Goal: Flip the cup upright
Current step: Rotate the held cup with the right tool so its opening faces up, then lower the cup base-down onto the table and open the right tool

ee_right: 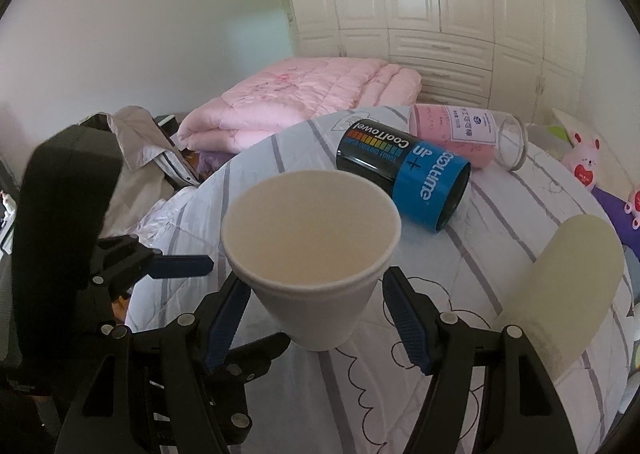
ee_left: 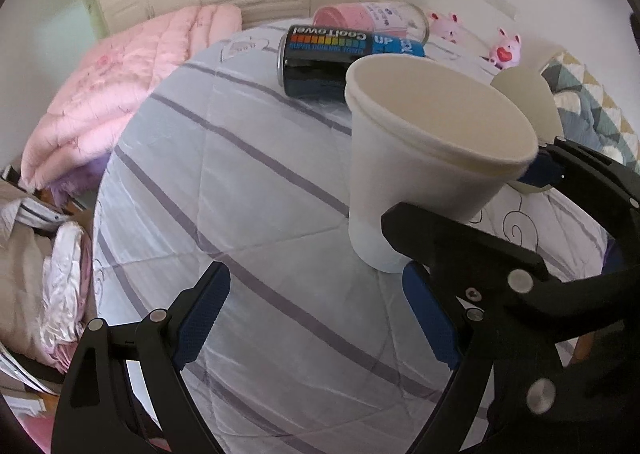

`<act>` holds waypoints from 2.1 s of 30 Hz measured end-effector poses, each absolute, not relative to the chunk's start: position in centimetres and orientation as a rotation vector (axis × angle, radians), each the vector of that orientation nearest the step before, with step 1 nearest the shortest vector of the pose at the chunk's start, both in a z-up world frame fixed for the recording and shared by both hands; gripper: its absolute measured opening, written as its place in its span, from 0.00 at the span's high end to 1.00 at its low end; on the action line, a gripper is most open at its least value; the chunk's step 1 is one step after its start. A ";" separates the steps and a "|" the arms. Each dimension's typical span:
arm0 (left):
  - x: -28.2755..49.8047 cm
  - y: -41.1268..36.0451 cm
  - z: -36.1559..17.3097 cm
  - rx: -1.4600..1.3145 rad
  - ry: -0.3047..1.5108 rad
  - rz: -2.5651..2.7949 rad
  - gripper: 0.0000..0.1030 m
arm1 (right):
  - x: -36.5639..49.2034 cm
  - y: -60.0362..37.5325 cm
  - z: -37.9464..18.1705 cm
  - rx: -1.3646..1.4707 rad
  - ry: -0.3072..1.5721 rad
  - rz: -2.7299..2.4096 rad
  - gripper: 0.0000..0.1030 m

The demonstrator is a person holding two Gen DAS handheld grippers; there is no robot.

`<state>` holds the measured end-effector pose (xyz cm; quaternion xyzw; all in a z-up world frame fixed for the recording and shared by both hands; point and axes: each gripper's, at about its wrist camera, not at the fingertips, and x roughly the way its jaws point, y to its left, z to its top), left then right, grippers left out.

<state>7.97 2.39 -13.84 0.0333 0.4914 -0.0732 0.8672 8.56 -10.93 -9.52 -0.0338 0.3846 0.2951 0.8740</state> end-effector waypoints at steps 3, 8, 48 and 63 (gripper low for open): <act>7.7 2.2 -13.9 0.103 1.015 -0.153 0.13 | 8.3 -10.9 -9.5 -0.092 0.795 0.624 0.36; 7.3 1.2 -13.7 0.151 0.987 -0.150 0.13 | 7.9 -10.9 -9.4 -0.120 0.776 0.629 0.36; 6.0 -2.1 -11.1 0.226 0.901 -0.154 0.11 | 6.9 -13.6 -7.9 -0.097 0.775 0.606 0.35; 3.3 -3.6 -7.5 0.213 0.753 -0.208 0.08 | 5.0 -15.1 -4.5 -0.087 0.736 0.592 0.28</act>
